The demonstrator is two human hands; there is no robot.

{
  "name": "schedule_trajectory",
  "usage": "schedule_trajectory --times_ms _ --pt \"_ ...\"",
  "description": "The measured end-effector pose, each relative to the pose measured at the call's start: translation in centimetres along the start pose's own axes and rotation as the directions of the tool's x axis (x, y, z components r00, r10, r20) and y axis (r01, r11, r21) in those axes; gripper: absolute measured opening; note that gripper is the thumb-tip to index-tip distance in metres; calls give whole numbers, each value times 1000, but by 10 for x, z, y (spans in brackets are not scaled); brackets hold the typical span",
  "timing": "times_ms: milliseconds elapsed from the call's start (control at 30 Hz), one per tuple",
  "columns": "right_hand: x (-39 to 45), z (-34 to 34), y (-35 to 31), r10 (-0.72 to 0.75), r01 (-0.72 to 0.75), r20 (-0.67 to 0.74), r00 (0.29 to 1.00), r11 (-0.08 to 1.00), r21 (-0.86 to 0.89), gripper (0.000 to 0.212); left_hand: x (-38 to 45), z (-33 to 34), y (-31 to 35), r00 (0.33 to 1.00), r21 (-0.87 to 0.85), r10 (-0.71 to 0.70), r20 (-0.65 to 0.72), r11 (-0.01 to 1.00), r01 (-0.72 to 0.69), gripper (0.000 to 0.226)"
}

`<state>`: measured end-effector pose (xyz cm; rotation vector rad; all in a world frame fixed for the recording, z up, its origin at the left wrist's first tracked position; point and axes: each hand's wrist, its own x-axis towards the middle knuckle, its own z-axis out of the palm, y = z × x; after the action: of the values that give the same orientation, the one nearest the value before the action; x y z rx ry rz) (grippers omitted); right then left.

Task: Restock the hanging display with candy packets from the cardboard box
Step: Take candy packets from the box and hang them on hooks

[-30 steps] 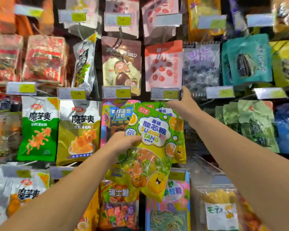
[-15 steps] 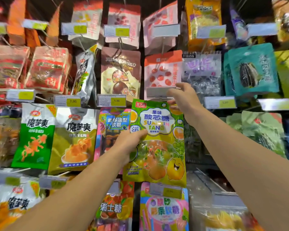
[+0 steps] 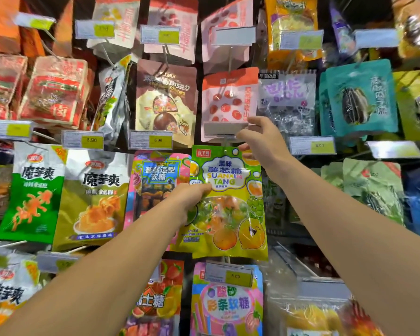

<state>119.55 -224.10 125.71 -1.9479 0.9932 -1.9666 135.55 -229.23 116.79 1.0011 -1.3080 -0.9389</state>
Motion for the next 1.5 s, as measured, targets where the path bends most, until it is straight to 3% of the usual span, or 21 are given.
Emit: schedule_trajectory --times_ms 100,233,333,533,633,733,833,933,1067,1300,1500 --pt "-1 0 2 -17 17 -8 1000 1000 1 59 16 1 -11 998 -26 -52 34 998 53 94" --pt "-6 -4 9 -73 73 23 997 997 -38 49 -4 3 -7 999 18 -34 -15 999 34 54" --pt "-18 -6 24 -85 85 11 996 994 -62 57 2 7 -17 1000 17 0 -19 1000 0 60" --pt "-65 -4 98 -103 101 15 995 915 -390 66 1 13 -32 1000 -59 4 3 998 -4 63" --pt "-73 -3 120 -24 -8 -56 998 861 -508 76 0 17 -36 1000 -100 -10 2 995 10 65" --pt "-71 -3 125 202 -189 -28 979 849 -493 78 2 18 -40 1000 -89 7 -22 996 -9 68" --pt "-66 -4 127 276 -241 -26 961 784 -572 68 7 19 -44 993 20 74 -94 997 -72 63" --pt "-64 -2 131 242 -231 -69 968 747 -624 64 2 14 -52 976 213 202 -85 960 -181 37" --pt "-65 7 137 221 -236 -101 970 759 -607 54 2 5 -66 981 318 176 -77 937 -143 21" --pt "-66 18 154 246 -297 -169 954 728 -618 69 7 17 -74 969 634 194 -154 771 -54 45" --pt "-63 23 168 237 -305 -192 952 718 -626 64 -4 28 -79 974 502 220 -48 849 -167 72"
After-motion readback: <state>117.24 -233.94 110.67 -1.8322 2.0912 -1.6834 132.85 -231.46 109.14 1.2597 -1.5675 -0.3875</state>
